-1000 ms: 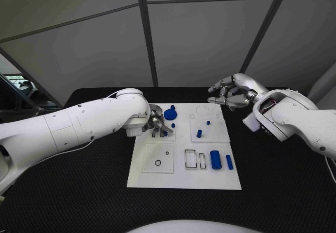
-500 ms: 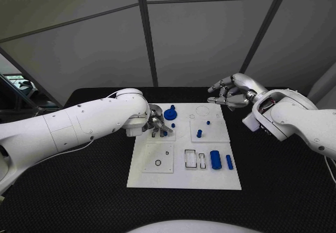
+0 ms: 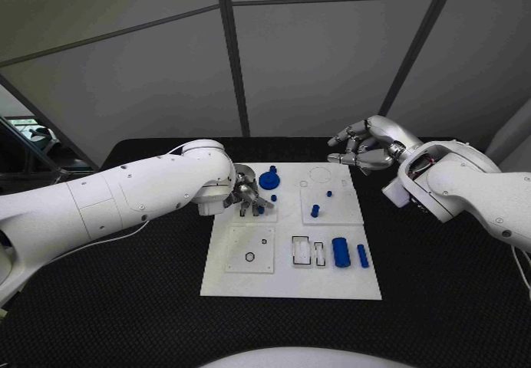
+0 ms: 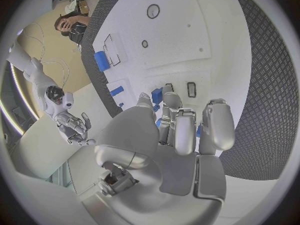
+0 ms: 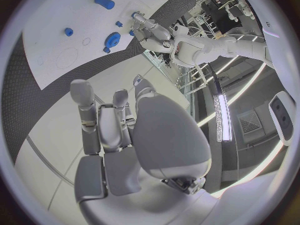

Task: Assemble the parts on the task board

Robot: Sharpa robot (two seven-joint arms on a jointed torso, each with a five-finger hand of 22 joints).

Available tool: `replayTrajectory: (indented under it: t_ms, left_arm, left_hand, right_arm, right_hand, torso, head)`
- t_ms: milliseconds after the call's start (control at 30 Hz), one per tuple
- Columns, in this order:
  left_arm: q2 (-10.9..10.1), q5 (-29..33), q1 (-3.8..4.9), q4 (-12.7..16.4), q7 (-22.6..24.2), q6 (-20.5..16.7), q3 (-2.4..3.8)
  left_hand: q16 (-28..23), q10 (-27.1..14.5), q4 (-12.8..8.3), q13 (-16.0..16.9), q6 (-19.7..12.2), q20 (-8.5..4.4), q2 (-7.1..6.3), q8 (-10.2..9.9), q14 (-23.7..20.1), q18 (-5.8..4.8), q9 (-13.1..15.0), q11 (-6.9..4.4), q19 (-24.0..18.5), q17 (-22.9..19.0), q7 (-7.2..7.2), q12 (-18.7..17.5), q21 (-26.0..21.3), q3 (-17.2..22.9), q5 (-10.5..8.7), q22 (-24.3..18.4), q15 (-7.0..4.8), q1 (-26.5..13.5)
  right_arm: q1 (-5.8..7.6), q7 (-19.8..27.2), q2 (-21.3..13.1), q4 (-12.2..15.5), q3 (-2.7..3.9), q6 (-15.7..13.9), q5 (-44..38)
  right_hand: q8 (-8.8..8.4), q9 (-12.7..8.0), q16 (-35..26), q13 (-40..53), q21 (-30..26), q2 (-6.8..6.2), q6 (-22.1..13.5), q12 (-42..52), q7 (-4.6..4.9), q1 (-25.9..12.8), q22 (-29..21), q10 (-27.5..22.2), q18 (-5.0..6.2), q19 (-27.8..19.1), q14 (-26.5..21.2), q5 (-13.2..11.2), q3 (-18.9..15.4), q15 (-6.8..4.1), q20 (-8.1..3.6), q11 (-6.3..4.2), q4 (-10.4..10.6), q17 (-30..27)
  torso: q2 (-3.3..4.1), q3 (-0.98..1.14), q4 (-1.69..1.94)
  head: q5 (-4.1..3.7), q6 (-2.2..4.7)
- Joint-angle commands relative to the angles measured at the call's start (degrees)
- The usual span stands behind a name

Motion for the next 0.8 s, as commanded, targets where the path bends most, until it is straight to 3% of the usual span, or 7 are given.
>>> replayTrajectory:
  t_ms: [33, 800]
  left_arm:
    - [-0.1, -0.4, 0.09, 0.1, -0.4, -0.9, 0.02]
    - [-0.4, -1.9, 0.09, 0.1, 0.1, -2.1, 0.05]
  left_hand:
    - [0.1, 0.4, 0.0, 0.0, -0.4, 0.04, -0.04, 0.4, 3.3, -0.28, 0.1, 0.07, 0.4, 7.0, 0.1, 0.4, 0.3, -0.4, -0.12, 0.1, -0.2, -0.6]
    - [0.1, 0.4, -0.1, 0.0, -0.4, 0.04, -0.08, 0.4, 3.3, -0.28, 0.1, 0.06, 0.4, 6.9, 0.08, 0.4, 0.3, -0.5, -0.1, 0.1, -0.2, -0.6]
  right_arm:
    - [0.09, 0.1, 0.1, 0.0, 0.05, 0.3, -0.2]
    - [0.07, 0.2, 0.6, -0.7, 0.05, 0.6, -0.2]
  right_hand:
    - [0.35, 0.0, -0.3, -0.1, -0.3, 0.32, 0.0, -0.1, -0.3, -0.2, -0.1, 0.3, 0.33, 0.3, 0.1, 0.4, -0.2, -0.23, -0.1, -0.1, 0.0, -0.1]
    - [0.35, 0.0, -0.3, -0.1, -0.3, 0.32, 0.0, -0.1, -0.3, -0.2, -0.1, 0.3, 0.33, 0.3, 0.1, 0.4, -0.2, -0.23, -0.1, -0.1, 0.0, -0.1]
  torso:
    - [0.01, 0.02, 0.0]
    - [0.02, 0.02, 0.01]
  head:
    - [0.0, -0.06]
    - [-0.1, -0.07]
